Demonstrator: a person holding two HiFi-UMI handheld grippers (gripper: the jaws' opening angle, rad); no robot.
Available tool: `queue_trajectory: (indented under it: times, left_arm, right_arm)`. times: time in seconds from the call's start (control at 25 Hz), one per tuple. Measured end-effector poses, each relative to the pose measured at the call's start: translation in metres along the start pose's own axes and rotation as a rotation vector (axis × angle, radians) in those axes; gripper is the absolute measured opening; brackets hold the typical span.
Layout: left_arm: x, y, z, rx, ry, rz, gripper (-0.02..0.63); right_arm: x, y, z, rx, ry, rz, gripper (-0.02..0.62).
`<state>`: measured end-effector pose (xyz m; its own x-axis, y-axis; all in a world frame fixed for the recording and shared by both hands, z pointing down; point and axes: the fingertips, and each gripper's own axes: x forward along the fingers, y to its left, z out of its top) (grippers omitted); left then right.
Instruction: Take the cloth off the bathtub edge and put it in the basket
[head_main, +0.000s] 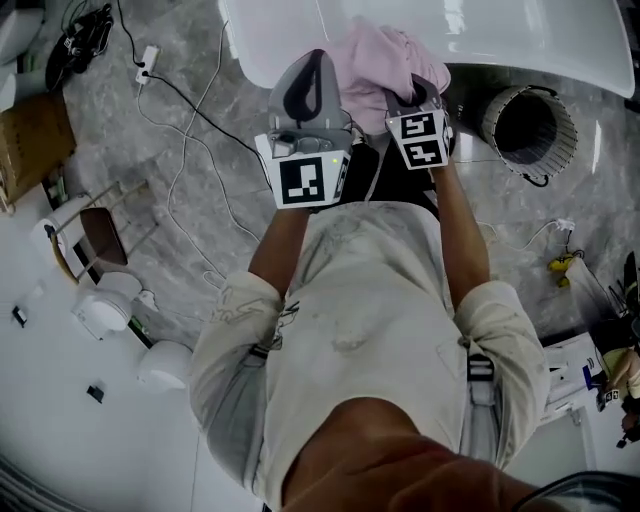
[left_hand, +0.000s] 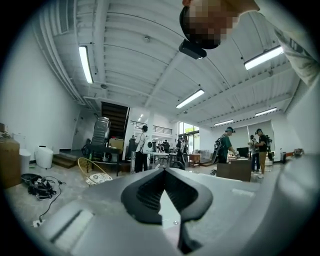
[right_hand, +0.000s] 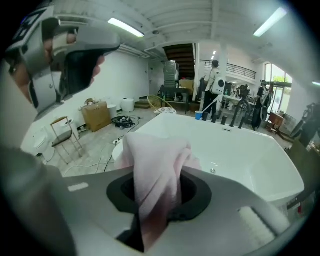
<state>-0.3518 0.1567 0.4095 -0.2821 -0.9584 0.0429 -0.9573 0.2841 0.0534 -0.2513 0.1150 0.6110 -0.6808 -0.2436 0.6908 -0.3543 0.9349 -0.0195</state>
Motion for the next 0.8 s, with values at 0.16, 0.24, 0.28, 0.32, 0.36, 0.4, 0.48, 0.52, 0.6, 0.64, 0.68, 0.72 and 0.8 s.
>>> queue_trajectory:
  times: [0.16,0.24,0.28,0.32,0.36,0.4,0.48,0.52,0.6,0.64,0.68,0.72,0.8]
  left_arm:
    - [0.007,-0.023,0.017,-0.001,-0.021,-0.079,0.002]
    - [0.011,-0.036,0.027,0.002,-0.033,-0.117,0.002]
    - [0.013,-0.043,0.031,0.003,-0.041,-0.137,0.002]
    - [0.017,-0.05,0.036,0.003,-0.049,-0.157,0.002]
    - [0.021,-0.057,0.041,0.004,-0.056,-0.178,0.002]
    - [0.025,-0.065,0.046,0.004,-0.065,-0.198,0.002]
    - [0.033,-0.08,0.058,0.004,-0.084,-0.233,0.002]
    - [0.035,-0.088,0.064,0.004,-0.094,-0.249,0.002]
    - [0.042,-0.103,0.075,0.003,-0.113,-0.279,0.002]
    - [0.045,-0.11,0.08,0.003,-0.121,-0.292,0.002]
    - [0.049,-0.118,0.085,0.002,-0.127,-0.305,0.002]
    - [0.053,-0.125,0.089,0.001,-0.133,-0.318,0.002]
    - [0.059,-0.143,0.096,-0.006,-0.14,-0.346,0.002]
  right_arm:
    - [-0.042,-0.021,0.022,0.087,-0.075,-0.088,0.093]
    - [-0.064,-0.033,0.03,0.14,-0.117,-0.124,0.092]
    - [-0.076,-0.039,0.034,0.164,-0.139,-0.145,0.091]
    - [-0.088,-0.047,0.037,0.184,-0.163,-0.17,0.091]
    - [-0.1,-0.055,0.041,0.204,-0.189,-0.198,0.089]
    - [-0.112,-0.064,0.045,0.226,-0.218,-0.225,0.089]
    - [-0.139,-0.08,0.053,0.272,-0.276,-0.274,0.087]
    - [-0.152,-0.088,0.057,0.291,-0.306,-0.297,0.087]
    - [-0.179,-0.103,0.065,0.316,-0.364,-0.342,0.086]
    - [-0.192,-0.111,0.069,0.324,-0.393,-0.367,0.086]
    - [-0.205,-0.119,0.074,0.331,-0.422,-0.393,0.084]
    - [-0.219,-0.126,0.078,0.339,-0.45,-0.421,0.084]
    - [-0.246,-0.142,0.082,0.361,-0.504,-0.478,0.083]
